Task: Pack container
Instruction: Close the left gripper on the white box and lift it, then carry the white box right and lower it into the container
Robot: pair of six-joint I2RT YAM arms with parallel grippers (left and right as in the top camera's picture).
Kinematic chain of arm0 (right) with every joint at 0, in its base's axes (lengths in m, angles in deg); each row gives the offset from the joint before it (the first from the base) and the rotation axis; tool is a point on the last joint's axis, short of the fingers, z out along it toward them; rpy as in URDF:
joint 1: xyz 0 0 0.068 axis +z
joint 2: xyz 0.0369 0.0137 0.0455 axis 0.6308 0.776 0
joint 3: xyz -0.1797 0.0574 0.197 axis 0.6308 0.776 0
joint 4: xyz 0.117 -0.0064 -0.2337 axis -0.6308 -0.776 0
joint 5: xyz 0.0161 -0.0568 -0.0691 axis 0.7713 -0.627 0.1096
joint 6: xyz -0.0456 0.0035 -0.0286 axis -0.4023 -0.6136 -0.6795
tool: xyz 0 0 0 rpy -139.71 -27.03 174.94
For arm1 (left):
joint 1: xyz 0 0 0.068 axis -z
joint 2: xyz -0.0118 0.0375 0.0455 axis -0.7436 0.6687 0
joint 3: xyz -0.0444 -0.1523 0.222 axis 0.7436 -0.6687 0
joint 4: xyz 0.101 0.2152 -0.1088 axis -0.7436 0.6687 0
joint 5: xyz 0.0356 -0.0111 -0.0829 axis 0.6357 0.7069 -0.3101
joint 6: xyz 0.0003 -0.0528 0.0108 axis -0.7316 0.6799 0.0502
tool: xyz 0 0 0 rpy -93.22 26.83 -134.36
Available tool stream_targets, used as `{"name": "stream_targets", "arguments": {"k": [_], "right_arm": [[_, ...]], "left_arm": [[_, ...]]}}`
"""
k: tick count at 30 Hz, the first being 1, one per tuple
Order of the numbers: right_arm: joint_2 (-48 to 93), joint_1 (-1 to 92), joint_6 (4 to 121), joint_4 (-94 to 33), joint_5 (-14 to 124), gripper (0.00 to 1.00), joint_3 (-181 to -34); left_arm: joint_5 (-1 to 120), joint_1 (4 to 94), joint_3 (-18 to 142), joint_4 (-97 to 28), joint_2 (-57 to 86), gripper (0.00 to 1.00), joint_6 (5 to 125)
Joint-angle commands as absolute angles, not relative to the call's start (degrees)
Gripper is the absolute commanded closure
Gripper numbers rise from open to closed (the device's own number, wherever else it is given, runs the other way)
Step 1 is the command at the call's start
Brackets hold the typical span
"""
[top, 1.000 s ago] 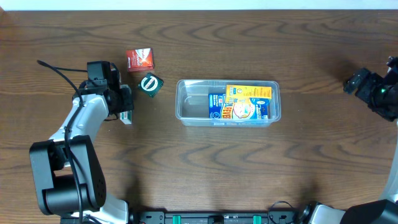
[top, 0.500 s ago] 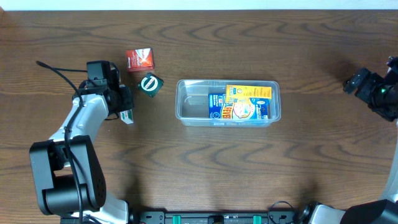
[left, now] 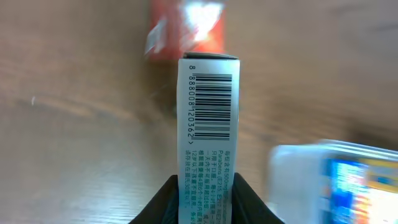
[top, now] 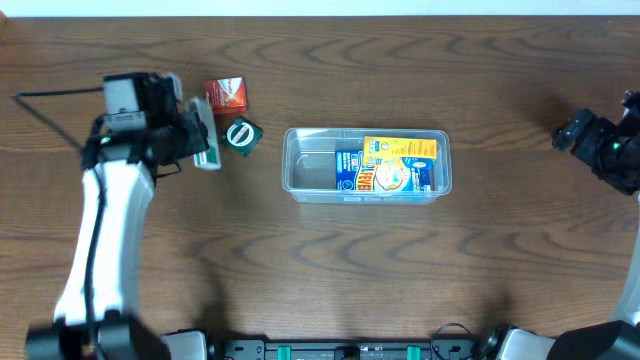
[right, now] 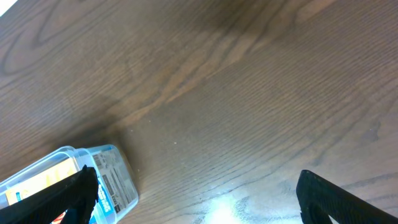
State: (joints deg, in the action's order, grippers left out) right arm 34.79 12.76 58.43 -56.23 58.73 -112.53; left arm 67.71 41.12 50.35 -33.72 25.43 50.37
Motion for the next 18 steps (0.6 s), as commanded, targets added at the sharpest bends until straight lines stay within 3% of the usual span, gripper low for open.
{"name": "stream_targets", "arguments": {"k": [1,8,18], "right_arm": [[34.9,12.5,59.0,-56.2,59.1,0.01,-113.3],[34.9,12.5,59.0,-56.2,59.1,0.01,-113.3],[34.9,12.5,59.0,-56.2,59.1,0.01,-113.3]], "left_arm": [[59.4,43.2,51.4,-31.9,19.8,0.76,46.0],[58.2,53.3,51.4,-30.7,14.1,0.76,42.5],[58.2,69.1,51.4,-34.7,19.2,0.76,39.3]]}}
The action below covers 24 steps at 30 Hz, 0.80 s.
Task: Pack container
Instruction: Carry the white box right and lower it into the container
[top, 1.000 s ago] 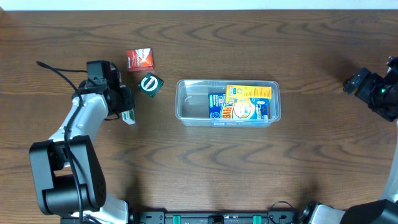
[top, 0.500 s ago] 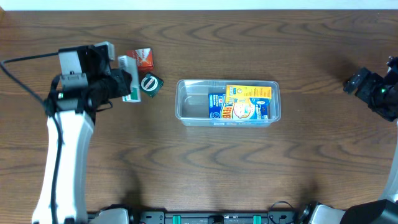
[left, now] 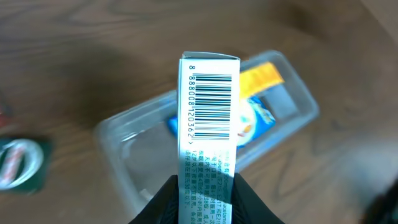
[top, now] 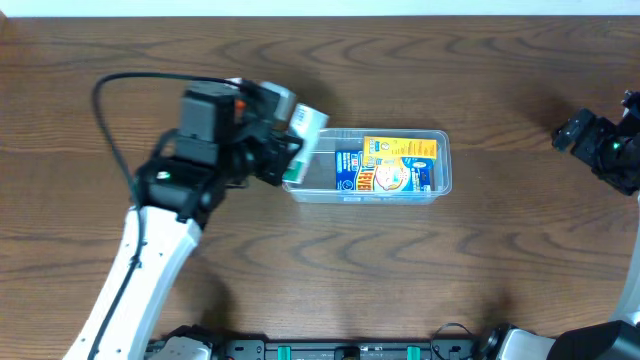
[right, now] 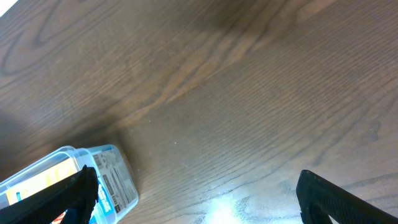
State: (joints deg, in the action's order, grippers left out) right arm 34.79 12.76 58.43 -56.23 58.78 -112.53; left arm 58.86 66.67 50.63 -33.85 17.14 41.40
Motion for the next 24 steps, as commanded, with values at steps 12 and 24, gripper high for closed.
{"name": "stream_targets", "arguments": {"k": [12,24], "right_arm": [[34.9,12.5,59.0,-56.2,59.1,0.01,-113.3],[34.9,12.5,59.0,-56.2,59.1,0.01,-113.3]], "left_arm": [[58.2,75.3,51.4,-47.9,29.6,0.76,39.4],[57.6,76.5,51.4,-52.6,31.9,0.72,33.6]]}}
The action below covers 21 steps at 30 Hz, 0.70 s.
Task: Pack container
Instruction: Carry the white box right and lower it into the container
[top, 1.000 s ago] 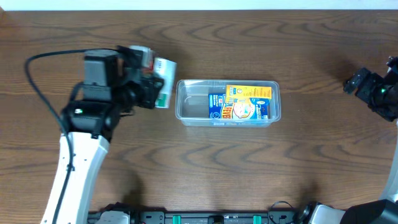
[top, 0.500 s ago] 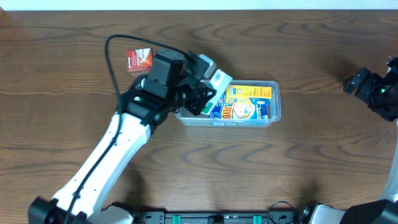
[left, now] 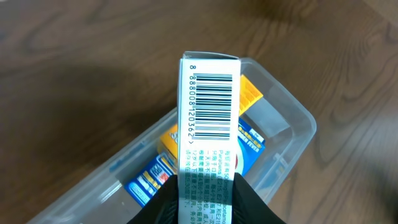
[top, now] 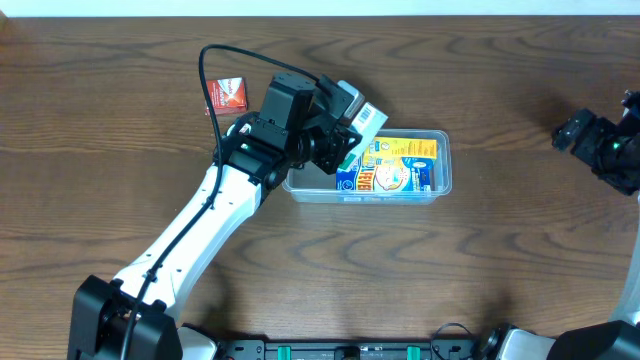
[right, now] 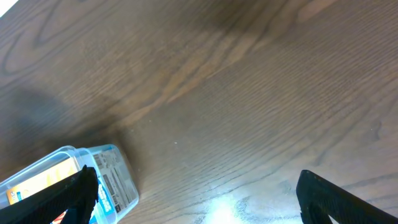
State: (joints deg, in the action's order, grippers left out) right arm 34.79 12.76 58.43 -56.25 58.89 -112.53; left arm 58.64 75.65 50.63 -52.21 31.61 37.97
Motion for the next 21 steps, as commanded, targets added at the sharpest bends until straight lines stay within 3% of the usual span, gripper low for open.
{"name": "stream_targets", "arguments": {"k": [1,11,21], "right_arm": [[34.9,12.5,59.0,-56.2,59.1,0.01,-113.3],[34.9,12.5,59.0,-56.2,59.1,0.01,-113.3],[34.9,12.5,59.0,-56.2,59.1,0.01,-113.3]], "left_arm": [[57.6,76.9,51.4,-52.6,31.9,0.72,31.9],[57.6,82.2,51.4,-52.6,32.7,0.72,17.6],[57.6,87.4,51.4,-52.9,37.4,0.71,16.0]]}}
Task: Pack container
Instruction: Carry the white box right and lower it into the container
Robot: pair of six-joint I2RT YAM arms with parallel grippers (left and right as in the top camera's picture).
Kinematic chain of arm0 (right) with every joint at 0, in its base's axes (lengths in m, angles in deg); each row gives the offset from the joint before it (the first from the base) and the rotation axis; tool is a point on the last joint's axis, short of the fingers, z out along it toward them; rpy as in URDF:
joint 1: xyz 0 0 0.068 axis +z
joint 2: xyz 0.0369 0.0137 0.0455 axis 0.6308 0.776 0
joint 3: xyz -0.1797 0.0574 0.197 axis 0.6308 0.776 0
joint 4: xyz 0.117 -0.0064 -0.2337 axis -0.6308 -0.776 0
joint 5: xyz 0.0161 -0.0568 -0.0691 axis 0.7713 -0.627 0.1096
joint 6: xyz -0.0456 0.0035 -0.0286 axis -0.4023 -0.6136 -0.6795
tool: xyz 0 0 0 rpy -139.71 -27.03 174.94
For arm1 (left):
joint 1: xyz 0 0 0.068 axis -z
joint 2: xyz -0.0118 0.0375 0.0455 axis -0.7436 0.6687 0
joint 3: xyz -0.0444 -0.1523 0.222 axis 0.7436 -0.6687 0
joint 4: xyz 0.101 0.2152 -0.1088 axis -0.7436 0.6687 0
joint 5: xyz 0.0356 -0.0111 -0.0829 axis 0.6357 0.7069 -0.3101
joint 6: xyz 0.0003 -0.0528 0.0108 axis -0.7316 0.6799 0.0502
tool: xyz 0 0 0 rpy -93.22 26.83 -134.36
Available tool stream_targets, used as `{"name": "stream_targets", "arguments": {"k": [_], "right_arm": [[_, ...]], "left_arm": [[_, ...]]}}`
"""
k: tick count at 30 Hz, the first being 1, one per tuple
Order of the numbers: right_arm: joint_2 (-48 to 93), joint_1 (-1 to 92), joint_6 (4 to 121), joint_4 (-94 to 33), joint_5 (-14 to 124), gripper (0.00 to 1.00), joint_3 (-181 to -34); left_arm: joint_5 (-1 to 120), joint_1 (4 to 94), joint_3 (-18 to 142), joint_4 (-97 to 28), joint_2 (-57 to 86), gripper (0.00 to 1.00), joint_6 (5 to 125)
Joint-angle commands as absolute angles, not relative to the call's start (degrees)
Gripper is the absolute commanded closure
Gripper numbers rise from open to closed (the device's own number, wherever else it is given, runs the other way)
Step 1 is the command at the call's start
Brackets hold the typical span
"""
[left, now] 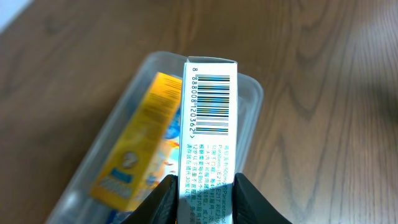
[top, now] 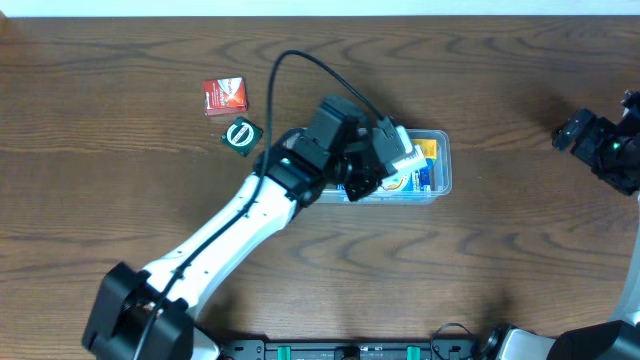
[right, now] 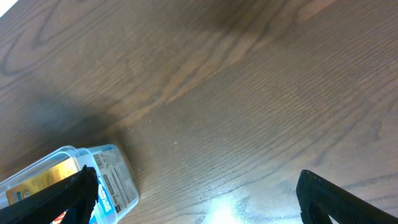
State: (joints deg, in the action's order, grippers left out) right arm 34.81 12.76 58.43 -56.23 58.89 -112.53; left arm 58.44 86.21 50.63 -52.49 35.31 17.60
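Observation:
A clear plastic container [top: 442, 150] lies at the table's middle with a yellow and blue packet [top: 418, 175] inside. My left gripper [top: 385, 160] hangs over the container's right half, shut on a white box with a barcode [left: 209, 124]. In the left wrist view the container [left: 252, 93] and the yellow packet [left: 143, 143] lie below the box. My right gripper [right: 196, 199] stands open at the far right of the table, with nothing between its fingers; the container's corner [right: 115, 177] shows at its left.
A red box [top: 225, 95] and a small dark green packet with a white ring [top: 241, 135] lie on the wood left of the container. The left arm stretches diagonally from the front left to the container.
My left gripper has moved right with the white box, from over the container's left half to over its right half. The right arm has not moved.
My left gripper first held the white box near the red box and green packet at the left. Then it was at the container's left end, then over its left half, and now over its right half. My right gripper stayed open at the far right throughout.

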Motion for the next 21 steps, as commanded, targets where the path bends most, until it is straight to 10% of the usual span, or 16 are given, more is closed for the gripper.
{"name": "stream_targets", "arguments": {"k": [1,21], "right_arm": [[34.9,12.5,59.0,-56.2,59.1,0.01,-113.3],[34.9,12.5,59.0,-56.2,59.1,0.01,-113.3]], "left_arm": [[57.6,88.0,51.4,-53.1,38.3,0.71,16.0],[61.7,90.2,51.4,-58.8,43.3,0.71,16.8]]}}
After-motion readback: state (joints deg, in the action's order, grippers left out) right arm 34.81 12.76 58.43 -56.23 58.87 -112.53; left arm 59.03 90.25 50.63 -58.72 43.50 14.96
